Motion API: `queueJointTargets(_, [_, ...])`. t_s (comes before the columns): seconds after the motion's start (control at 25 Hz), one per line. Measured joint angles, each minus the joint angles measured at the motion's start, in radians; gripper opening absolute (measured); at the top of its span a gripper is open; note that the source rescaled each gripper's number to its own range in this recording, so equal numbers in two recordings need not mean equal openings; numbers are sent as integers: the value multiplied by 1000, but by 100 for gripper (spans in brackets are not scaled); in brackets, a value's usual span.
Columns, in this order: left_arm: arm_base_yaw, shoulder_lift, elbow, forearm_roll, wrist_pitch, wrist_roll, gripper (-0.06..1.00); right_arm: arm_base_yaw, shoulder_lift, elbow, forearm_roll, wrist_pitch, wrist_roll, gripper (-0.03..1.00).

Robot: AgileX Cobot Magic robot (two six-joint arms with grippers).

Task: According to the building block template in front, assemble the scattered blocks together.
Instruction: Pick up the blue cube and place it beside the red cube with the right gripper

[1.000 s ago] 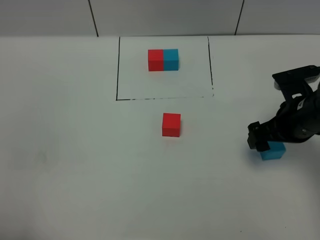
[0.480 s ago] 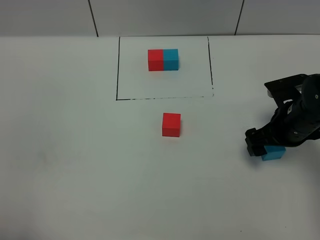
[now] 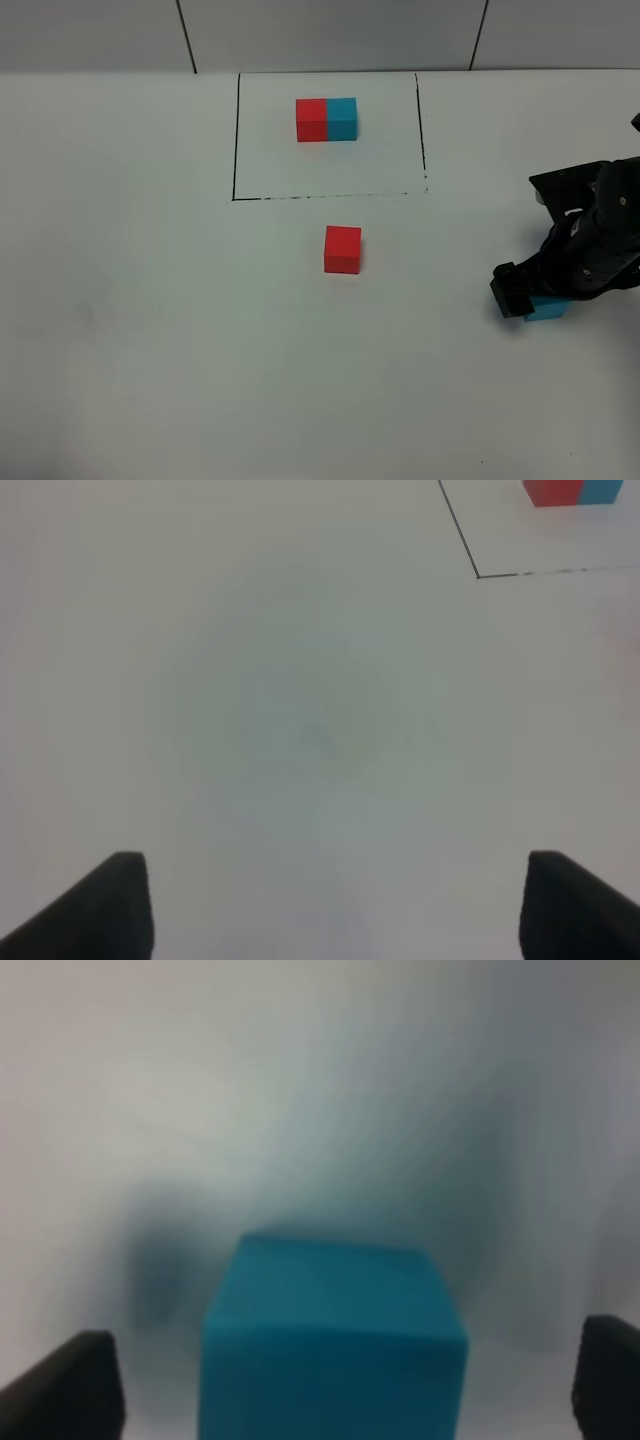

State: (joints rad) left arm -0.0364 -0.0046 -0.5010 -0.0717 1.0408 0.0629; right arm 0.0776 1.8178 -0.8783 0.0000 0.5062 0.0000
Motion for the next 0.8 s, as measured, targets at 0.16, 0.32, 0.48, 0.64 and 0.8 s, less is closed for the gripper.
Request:
queueJointTargets(0.16, [0,0,0,0,0,0,61,-5,3,0,0,-8,28,58])
queueJointTargets(0.32, [0,0,0,0,0,0,61,-9,4,0,0,-6,35,20])
queueJointTargets(0.48, [0,0,0,0,0,0,61,-9,4,-1,0,-6,37,0])
queueJointTargets(0.64, [0,0,0,0,0,0,61,-3,4,-40,0,25,10,0])
queueJointTargets(0.8, [0,0,0,0,0,0,61,71,5,-136,-34,125,-229,0])
